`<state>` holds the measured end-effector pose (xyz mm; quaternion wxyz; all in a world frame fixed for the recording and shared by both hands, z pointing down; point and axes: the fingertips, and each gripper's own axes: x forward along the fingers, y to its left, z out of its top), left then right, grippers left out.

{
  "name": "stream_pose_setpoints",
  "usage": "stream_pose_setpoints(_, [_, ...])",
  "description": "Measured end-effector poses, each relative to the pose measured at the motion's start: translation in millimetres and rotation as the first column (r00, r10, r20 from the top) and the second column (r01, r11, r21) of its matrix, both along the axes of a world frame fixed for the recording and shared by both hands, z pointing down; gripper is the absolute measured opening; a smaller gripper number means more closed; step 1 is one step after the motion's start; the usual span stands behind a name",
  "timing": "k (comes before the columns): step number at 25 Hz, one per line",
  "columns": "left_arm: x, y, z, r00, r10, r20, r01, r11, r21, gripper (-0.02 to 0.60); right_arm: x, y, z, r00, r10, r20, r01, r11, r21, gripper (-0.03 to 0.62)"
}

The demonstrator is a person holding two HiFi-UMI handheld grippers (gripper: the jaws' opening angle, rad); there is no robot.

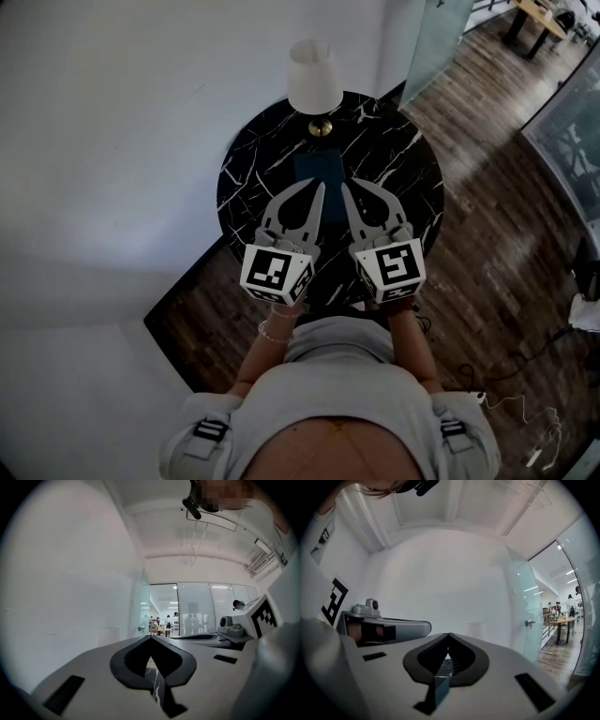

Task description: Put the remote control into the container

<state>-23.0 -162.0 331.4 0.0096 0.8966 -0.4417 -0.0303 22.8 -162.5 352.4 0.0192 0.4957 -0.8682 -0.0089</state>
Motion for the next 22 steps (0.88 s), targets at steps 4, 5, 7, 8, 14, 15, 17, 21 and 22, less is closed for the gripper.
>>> stream_pose_setpoints(4, [-0.4, -3.1, 4.4, 1.0, 0.002, -0.005, -0.002, 1.0, -0.009, 0.002, -3.5, -1.1, -1.3, 1.0, -0.009, 0.014, 0.009, 1.0, -0.006, 0.011])
stream_pose_setpoints(5, [-0.3, -3.8, 5.2, 1.0, 0.003, -0.005, -0.003, 1.0, -0.011, 0.002, -3.3, -1.7, -1.2, 1.0, -0.008, 0.015, 0.009, 1.0, -0.007, 0.011])
stream_pose_setpoints(7, [0.4, -5.2, 6.3, 1.0, 0.006, -0.009, -0.006, 1.0, -0.016, 0.002, -0.3, -3.4, 2.1, 1.0, -0.001, 0.008, 0.001, 1.0, -0.009, 0.011])
stream_pose_setpoints(8, [1.0, -5.7, 6.5, 1.0, 0.008, -0.011, -0.008, 1.0, -0.018, 0.002, 1.5, -4.0, 3.7, 1.0, 0.003, 0.003, -0.003, 1.0, -0.008, 0.011])
stream_pose_setpoints(14, [4.5, -7.4, 4.5, 1.0, 0.02, -0.004, -0.02, 1.0, -0.013, 0.002, 0.7, -4.8, 0.0, 1.0, 0.008, 0.014, -0.008, 1.0, -0.018, 0.011])
stream_pose_setpoints(15, [5.2, -7.9, 4.1, 1.0, 0.022, -0.005, -0.022, 1.0, -0.012, 0.002, 1.5, -5.2, 0.7, 1.0, 0.011, 0.012, -0.011, 1.0, -0.018, 0.011])
stream_pose_setpoints(17, [7.1, -8.8, 4.1, 1.0, 0.029, -0.008, -0.029, 1.0, -0.012, 0.002, 5.5, -5.8, 4.4, 1.0, 0.023, 0.004, -0.023, 1.0, -0.017, 0.011])
stream_pose_setpoints(21, [9.4, -9.9, 6.4, 0.999, 0.035, -0.012, -0.035, 0.999, -0.018, 0.002, 7.3, -5.6, 3.9, 1.0, 0.028, 0.002, -0.028, 0.999, -0.017, 0.011])
stream_pose_setpoints(22, [9.7, -10.3, 6.9, 0.999, 0.036, -0.013, -0.036, 0.999, -0.02, 0.002, 7.0, -5.5, 3.1, 1.0, 0.027, 0.003, -0.026, 0.999, -0.018, 0.011])
